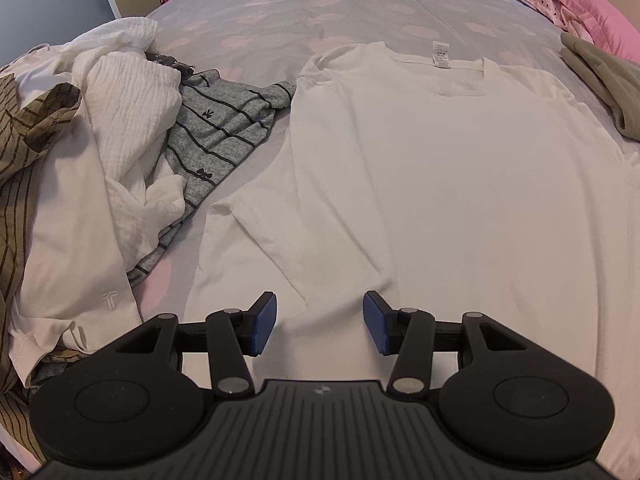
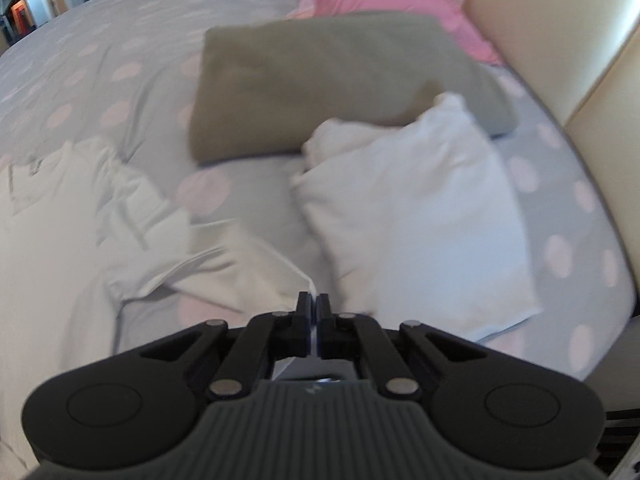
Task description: Fold clothes
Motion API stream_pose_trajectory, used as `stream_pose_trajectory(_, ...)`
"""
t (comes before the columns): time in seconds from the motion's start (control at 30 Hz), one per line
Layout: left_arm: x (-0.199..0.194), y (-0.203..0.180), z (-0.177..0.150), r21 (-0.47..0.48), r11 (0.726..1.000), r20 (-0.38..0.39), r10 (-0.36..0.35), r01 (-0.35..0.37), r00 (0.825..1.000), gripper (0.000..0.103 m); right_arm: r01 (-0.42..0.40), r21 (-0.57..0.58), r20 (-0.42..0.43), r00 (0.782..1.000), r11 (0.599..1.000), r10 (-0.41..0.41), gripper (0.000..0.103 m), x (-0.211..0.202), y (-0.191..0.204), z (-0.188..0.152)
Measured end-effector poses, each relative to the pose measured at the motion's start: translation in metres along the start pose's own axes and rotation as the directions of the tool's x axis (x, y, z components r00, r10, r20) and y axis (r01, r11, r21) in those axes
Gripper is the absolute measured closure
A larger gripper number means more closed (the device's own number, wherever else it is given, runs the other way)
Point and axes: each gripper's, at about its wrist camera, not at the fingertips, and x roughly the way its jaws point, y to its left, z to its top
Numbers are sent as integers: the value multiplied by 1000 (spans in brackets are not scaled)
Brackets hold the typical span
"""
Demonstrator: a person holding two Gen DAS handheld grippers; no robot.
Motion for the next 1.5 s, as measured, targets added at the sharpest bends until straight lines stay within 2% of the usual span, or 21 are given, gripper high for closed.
stream_pose_trajectory(0.1,0,1,-1,-1,1000,-2,8,-8,1000,57,66,3,23,998,998,-66,101,-5,-18,20)
stream_pose_trajectory(0.27,2,8,0,-18,1000,-6,25,-25,1000,57,186,38,21,982,982,-187,101,13,-45,53)
stream_pose_trajectory(0.47,8,11,1,-25,999,-19,47,-47,999,57,223,93,19,974,970,-226,101,52,-57,68)
stream_pose_trajectory(0.63,10,13,1,-31,998,-28,50,-51,998,57,269,95,-43,963,958,-266,99,86,-56,58)
stream_pose_trajectory(0.73,10,12,1,-29,998,-30,51,-52,998,57,292,101,-56,956,951,-287,94,94,-57,51)
stream_pose_trajectory(0.83,7,12,1,-30,998,-31,49,-50,998,57,295,128,-14,955,947,-295,81,86,-55,45)
stream_pose_trajectory(0.87,5,11,1,-29,998,-31,47,-48,998,57,293,132,10,955,947,-297,74,81,-52,43)
stream_pose_trajectory(0.9,3,11,1,-27,999,-30,44,-45,999,57,282,132,39,956,950,-289,69,76,-47,39)
stream_pose_trajectory(1.07,-7,7,-3,-14,999,-22,40,-40,999,57,220,144,180,953,965,-245,63,49,-14,14)
stream_pose_trajectory(1.17,-14,8,-8,-11,999,-18,34,-35,999,57,190,108,251,944,976,-212,60,39,12,-6)
stream_pose_trajectory(1.37,-27,7,-17,-2,1000,-4,14,-14,1000,57,94,-33,256,963,995,-82,60,36,70,-49)
stream_pose_trajectory(1.5,-34,7,-31,2,1000,6,-12,12,1000,56,1,-76,234,972,997,17,60,35,105,-77)
